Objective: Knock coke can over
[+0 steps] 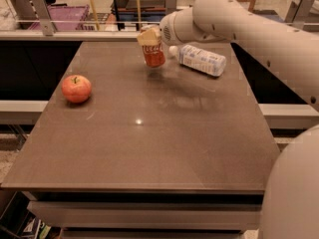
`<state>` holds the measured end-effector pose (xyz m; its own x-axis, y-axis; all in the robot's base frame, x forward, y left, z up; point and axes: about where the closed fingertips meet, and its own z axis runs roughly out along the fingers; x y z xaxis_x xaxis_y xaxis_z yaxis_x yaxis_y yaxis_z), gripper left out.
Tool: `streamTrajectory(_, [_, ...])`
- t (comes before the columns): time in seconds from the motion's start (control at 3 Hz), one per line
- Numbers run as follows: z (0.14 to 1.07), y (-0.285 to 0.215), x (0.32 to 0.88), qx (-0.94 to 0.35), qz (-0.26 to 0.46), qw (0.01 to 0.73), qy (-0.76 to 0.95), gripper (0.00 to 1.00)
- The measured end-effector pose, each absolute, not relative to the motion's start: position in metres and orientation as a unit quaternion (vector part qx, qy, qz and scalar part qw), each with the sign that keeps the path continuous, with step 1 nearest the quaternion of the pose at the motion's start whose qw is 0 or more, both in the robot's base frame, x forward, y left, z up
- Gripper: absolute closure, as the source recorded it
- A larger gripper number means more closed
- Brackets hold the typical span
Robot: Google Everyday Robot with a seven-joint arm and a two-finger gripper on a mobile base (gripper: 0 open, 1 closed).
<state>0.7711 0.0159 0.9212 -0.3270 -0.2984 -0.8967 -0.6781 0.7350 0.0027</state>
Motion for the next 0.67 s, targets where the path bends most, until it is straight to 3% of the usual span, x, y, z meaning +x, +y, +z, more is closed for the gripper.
streamTrajectory(0.67, [0.941,0.020,0.759,-0.358,0.185,0.421,0.813,1.00])
